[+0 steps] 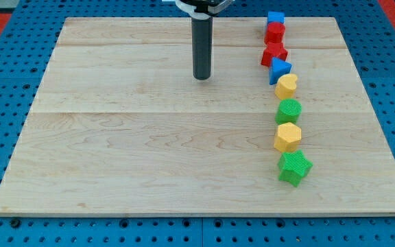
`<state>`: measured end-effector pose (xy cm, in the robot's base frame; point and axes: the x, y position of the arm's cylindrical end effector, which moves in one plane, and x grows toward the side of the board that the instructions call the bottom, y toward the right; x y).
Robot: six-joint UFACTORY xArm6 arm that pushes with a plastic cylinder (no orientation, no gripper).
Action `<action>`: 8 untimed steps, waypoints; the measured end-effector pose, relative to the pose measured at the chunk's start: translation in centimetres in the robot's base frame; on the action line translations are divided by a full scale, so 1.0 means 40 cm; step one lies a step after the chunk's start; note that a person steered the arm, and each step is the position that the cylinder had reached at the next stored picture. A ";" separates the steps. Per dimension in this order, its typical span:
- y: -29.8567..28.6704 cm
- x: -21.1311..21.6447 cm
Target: Move your arm towards the bottom
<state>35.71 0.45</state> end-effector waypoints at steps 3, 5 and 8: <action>0.095 -0.161; 0.028 -0.412; 0.099 -0.335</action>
<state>22.30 4.40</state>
